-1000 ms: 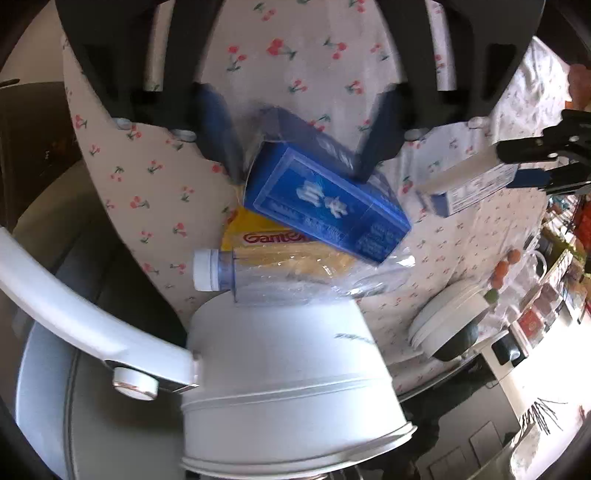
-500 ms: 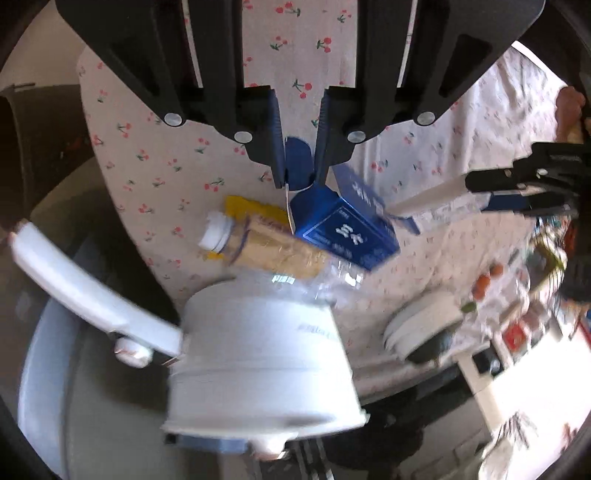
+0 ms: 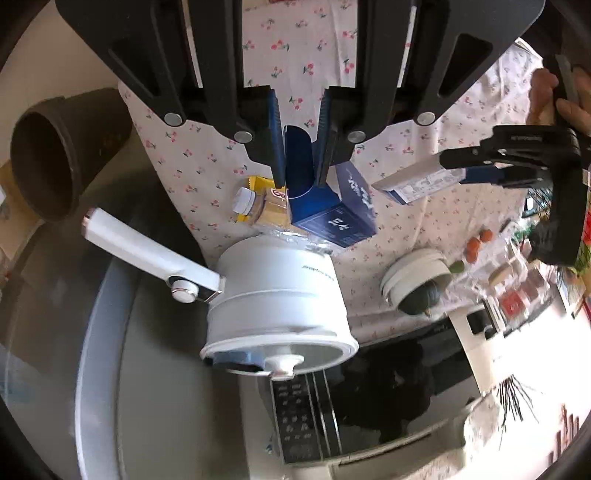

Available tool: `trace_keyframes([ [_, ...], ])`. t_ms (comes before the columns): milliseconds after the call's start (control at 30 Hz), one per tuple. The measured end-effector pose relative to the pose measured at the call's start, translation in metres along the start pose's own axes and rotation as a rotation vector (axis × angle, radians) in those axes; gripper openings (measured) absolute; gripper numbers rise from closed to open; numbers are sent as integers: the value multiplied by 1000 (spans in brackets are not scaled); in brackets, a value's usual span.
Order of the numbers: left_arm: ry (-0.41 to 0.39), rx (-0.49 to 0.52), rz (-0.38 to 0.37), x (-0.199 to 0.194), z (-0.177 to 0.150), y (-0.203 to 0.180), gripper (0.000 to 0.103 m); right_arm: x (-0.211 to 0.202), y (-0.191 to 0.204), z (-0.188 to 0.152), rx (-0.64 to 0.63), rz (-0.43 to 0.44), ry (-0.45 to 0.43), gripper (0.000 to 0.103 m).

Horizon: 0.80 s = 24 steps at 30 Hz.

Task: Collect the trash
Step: 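Carry the receipt card and carton over the white bin and open both tools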

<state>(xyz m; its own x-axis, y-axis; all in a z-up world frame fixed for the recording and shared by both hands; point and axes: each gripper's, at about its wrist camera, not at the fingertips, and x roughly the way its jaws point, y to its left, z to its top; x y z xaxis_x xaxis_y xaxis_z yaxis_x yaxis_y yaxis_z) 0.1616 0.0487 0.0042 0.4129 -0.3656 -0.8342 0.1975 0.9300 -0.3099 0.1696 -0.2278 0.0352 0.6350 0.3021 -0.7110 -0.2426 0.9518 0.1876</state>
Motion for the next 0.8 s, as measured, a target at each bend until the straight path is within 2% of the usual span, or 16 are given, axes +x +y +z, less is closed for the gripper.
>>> trace_keyframes([
  [200,-24,8,-39,-16,-8,-12,57,-31,-12,-16,67,-56,-13,16],
  [400,-18,41,-113,-23,-25,-36,57,-72,-31,-58,157,-97,-15,16],
  [567,31,165,-146,-14,-56,-83,57,-96,-43,-102,208,-125,31,16],
  [800,142,325,-119,23,-108,-127,57,-92,-41,-143,150,-202,146,16],
])
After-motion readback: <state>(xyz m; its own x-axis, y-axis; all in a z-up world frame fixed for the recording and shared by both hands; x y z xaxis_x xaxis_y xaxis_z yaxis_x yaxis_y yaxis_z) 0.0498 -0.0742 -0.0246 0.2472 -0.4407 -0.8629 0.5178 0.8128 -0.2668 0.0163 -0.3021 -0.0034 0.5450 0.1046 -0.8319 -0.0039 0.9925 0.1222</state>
